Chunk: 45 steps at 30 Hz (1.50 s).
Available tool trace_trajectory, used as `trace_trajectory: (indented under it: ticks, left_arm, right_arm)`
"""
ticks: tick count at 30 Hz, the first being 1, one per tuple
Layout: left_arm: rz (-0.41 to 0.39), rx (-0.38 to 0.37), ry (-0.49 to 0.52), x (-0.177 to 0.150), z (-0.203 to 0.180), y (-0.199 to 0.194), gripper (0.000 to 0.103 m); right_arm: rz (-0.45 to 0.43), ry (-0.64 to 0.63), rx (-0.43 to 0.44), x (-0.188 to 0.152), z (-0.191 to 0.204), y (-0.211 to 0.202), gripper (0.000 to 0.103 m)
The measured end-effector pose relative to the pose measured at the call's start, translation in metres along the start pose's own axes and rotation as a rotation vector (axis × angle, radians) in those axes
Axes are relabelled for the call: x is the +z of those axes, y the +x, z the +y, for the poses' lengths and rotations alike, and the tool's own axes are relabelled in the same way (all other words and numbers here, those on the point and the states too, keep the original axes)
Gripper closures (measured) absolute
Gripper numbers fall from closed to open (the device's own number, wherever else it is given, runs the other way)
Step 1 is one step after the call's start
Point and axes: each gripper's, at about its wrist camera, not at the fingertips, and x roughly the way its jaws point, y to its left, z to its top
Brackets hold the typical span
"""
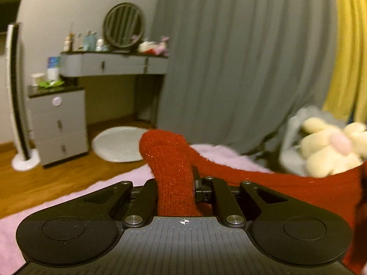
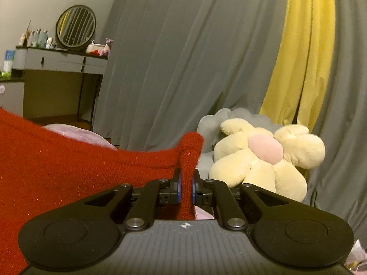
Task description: Fold small clothes
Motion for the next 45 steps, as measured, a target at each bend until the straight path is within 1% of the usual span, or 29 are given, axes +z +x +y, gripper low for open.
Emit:
trace_trajectory:
  ticks: [1, 5, 7, 10, 12, 13, 14, 15, 16, 17, 18, 19, 20, 21, 23, 26, 27, 28, 30, 31, 33, 36, 37, 42, 45]
  left_arm:
    - [0.01, 0.022, -0.004, -0.006, -0.001, 0.009, 0.093]
    - [0.061, 0.102, 0.048, -0.035, -0.006, 0.041, 0.092]
    - [0.06, 0.138, 0.091, -0.044, -0.011, 0.054, 0.092]
    - [0.038, 0.167, 0.13, -0.056, -0.014, 0.063, 0.089]
    - [0.05, 0.172, 0.14, -0.064, -0.014, 0.071, 0.082]
    - [0.057, 0.179, 0.143, -0.068, -0.013, 0.074, 0.073]
    - [0.071, 0.202, 0.147, -0.072, -0.011, 0.079, 0.06]
    - [0.098, 0.224, 0.146, -0.074, -0.006, 0.084, 0.052]
    - [0.127, 0.242, 0.127, -0.075, -0.001, 0.086, 0.045]
    - [0.138, 0.247, 0.089, -0.072, 0.005, 0.082, 0.044]
    - [0.132, 0.25, 0.057, -0.069, 0.009, 0.073, 0.044]
    - [0.125, 0.265, 0.044, -0.065, 0.012, 0.062, 0.041]
    - [0.126, 0.27, 0.049, -0.061, 0.012, 0.053, 0.038]
    - [0.122, 0.254, 0.055, -0.06, 0.01, 0.041, 0.037]
    - [0.112, 0.223, 0.047, -0.063, 0.003, 0.016, 0.031]
    - [0.155, 0.14, 0.014, -0.076, -0.01, -0.012, 0.029]
    - [0.18, 0.104, 0.012, -0.082, -0.015, -0.016, 0.028]
    - [0.209, 0.085, 0.011, -0.087, -0.018, -0.017, 0.028]
    - [0.267, 0.077, 0.01, -0.096, -0.024, -0.017, 0.028]
    - [0.292, 0.063, 0.019, -0.099, -0.027, -0.015, 0.028]
    - [0.299, 0.066, 0.042, -0.102, -0.029, -0.017, 0.027]
    - [0.314, 0.084, 0.096, -0.104, -0.032, -0.02, 0.025]
    - [0.323, 0.085, 0.099, -0.103, -0.03, -0.022, 0.025]
    - [0.357, 0.095, 0.084, -0.103, -0.014, -0.029, 0.025]
    - [0.375, 0.085, 0.085, -0.107, -0.009, -0.036, 0.025]
  right_arm:
    - [0.008, -0.012, -0.009, -0.003, 0.007, 0.007, 0.096]
    - [0.055, -0.072, -0.027, -0.023, 0.027, 0.03, 0.096]
    - [0.074, -0.109, -0.036, -0.034, 0.035, 0.04, 0.096]
    - [0.09, -0.153, -0.066, -0.048, 0.046, 0.05, 0.095]
    - [0.107, -0.16, -0.076, -0.055, 0.05, 0.056, 0.095]
    - [0.123, -0.16, -0.078, -0.057, 0.05, 0.06, 0.095]
    - [0.136, -0.166, -0.083, -0.06, 0.052, 0.062, 0.094]
    - [0.15, -0.173, -0.088, -0.063, 0.053, 0.065, 0.092]
    - [0.173, -0.183, -0.091, -0.066, 0.055, 0.067, 0.082]
    - [0.198, -0.192, -0.096, -0.068, 0.055, 0.069, 0.076]
    - [0.198, -0.183, -0.108, -0.067, 0.053, 0.066, 0.075]
    - [0.179, -0.156, -0.117, -0.063, 0.048, 0.058, 0.072]
    - [0.162, -0.132, -0.118, -0.06, 0.045, 0.049, 0.071]
    - [0.135, -0.115, -0.108, -0.058, 0.043, 0.034, 0.071]
    - [0.069, -0.1, -0.03, -0.057, 0.043, 0.0, 0.071]
    - [0.007, -0.06, 0.182, -0.066, 0.056, -0.051, 0.073]
    - [-0.001, -0.065, 0.229, -0.07, 0.064, -0.063, 0.073]
    - [0.003, -0.082, 0.264, -0.075, 0.073, -0.071, 0.073]
    - [0.03, -0.152, 0.295, -0.086, 0.094, -0.078, 0.078]
    - [0.043, -0.19, 0.297, -0.092, 0.101, -0.077, 0.081]
    - [0.051, -0.263, 0.271, -0.101, 0.109, -0.073, 0.08]
    - [0.073, -0.258, 0.222, -0.102, 0.102, -0.066, 0.079]
    - [0.086, -0.263, 0.199, -0.099, 0.099, -0.066, 0.077]
    - [0.133, -0.334, 0.102, -0.092, 0.097, -0.081, 0.077]
    - [0.212, -0.326, 0.06, -0.088, 0.093, -0.084, 0.077]
